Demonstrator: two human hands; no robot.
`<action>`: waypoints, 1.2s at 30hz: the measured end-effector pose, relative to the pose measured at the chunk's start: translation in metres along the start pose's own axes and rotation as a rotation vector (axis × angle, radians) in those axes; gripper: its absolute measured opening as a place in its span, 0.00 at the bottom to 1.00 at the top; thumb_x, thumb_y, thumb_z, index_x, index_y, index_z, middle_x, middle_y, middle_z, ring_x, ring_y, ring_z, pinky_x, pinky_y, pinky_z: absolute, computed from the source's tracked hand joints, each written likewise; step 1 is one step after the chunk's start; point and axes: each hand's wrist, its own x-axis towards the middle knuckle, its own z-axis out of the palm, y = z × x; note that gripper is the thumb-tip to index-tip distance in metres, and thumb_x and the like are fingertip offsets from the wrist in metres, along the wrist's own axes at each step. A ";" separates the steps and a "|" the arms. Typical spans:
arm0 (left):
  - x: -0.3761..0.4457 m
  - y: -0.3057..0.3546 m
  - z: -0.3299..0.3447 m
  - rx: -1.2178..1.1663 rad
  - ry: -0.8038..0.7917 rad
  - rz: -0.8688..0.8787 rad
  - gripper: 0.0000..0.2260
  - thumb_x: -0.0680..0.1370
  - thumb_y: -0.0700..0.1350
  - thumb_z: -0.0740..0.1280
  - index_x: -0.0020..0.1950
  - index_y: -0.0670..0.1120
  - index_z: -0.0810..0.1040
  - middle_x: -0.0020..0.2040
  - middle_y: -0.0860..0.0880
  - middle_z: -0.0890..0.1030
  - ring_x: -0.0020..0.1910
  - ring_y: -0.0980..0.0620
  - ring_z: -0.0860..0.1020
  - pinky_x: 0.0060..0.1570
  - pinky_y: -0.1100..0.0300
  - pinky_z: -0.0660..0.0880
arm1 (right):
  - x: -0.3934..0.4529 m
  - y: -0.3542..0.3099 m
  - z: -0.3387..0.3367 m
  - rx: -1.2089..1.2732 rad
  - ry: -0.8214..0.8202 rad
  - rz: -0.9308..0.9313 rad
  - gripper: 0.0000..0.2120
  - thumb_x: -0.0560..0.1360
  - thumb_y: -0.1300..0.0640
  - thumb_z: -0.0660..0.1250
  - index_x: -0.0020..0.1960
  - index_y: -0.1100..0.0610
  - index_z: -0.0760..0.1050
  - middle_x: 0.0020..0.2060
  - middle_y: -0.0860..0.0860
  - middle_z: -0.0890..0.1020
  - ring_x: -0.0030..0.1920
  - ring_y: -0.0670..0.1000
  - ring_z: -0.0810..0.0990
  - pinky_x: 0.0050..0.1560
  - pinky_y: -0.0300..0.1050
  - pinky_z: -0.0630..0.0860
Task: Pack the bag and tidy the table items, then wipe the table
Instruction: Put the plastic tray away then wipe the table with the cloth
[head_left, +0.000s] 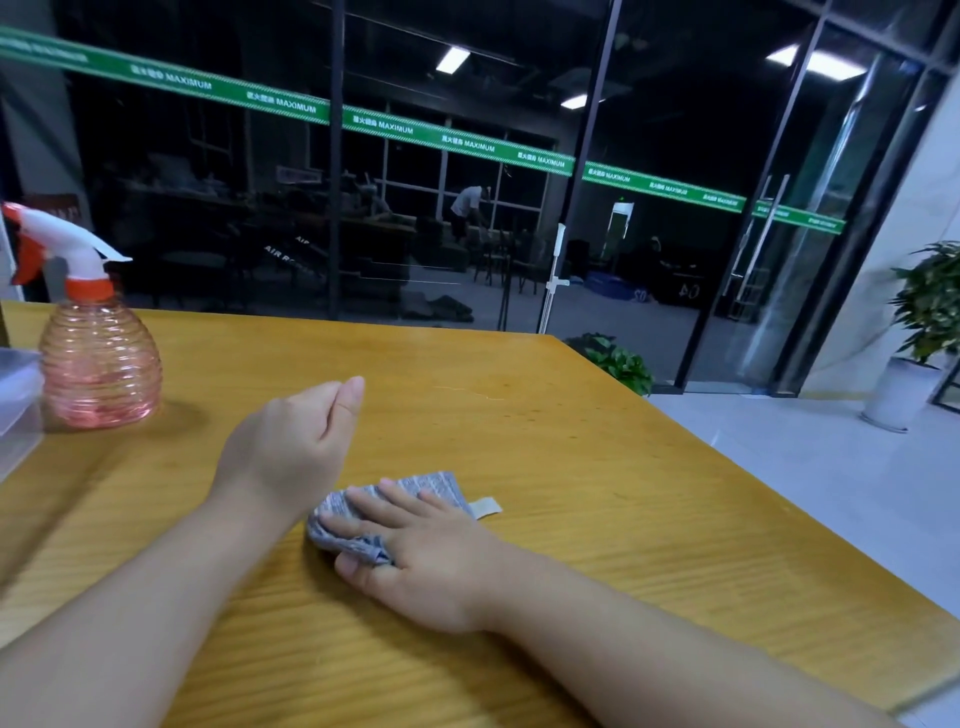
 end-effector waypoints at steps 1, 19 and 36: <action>-0.001 -0.001 0.001 0.029 -0.005 -0.002 0.21 0.80 0.53 0.53 0.28 0.46 0.62 0.23 0.49 0.69 0.28 0.44 0.69 0.28 0.54 0.62 | 0.001 0.003 -0.001 0.017 0.005 -0.004 0.23 0.81 0.42 0.47 0.75 0.40 0.51 0.77 0.42 0.48 0.76 0.44 0.40 0.75 0.46 0.39; -0.006 -0.013 0.011 -0.039 -0.296 0.081 0.15 0.80 0.52 0.56 0.35 0.48 0.62 0.26 0.51 0.68 0.27 0.51 0.66 0.30 0.60 0.62 | -0.083 0.168 -0.044 0.069 0.091 0.691 0.24 0.82 0.43 0.43 0.76 0.43 0.46 0.77 0.44 0.46 0.76 0.47 0.43 0.73 0.47 0.44; -0.014 0.003 0.005 0.043 -0.274 0.197 0.07 0.79 0.48 0.59 0.56 0.54 0.71 0.53 0.60 0.70 0.42 0.58 0.74 0.43 0.57 0.72 | -0.068 0.046 -0.009 0.030 0.040 0.296 0.23 0.82 0.43 0.46 0.75 0.38 0.47 0.76 0.41 0.44 0.75 0.43 0.38 0.74 0.44 0.39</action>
